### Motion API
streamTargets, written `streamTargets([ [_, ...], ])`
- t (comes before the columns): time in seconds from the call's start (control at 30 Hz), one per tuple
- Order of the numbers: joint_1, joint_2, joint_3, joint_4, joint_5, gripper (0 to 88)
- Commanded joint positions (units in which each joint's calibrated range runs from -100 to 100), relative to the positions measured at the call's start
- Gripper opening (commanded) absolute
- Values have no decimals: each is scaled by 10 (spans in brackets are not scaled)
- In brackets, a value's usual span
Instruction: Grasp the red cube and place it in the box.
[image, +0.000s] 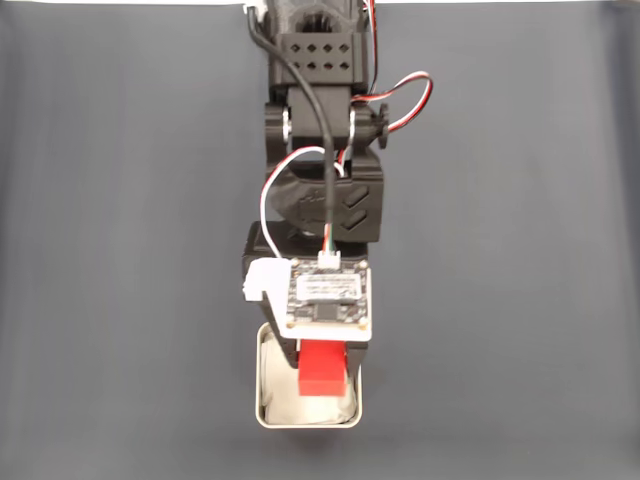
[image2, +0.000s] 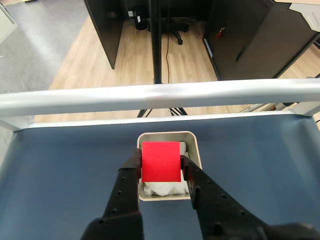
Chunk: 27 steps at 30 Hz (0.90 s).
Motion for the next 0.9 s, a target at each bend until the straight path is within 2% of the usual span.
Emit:
streamTargets([
  [0.0,11,-3,-35,-16,4,35],
  [0.87,16,13,4,-51,20,35],
])
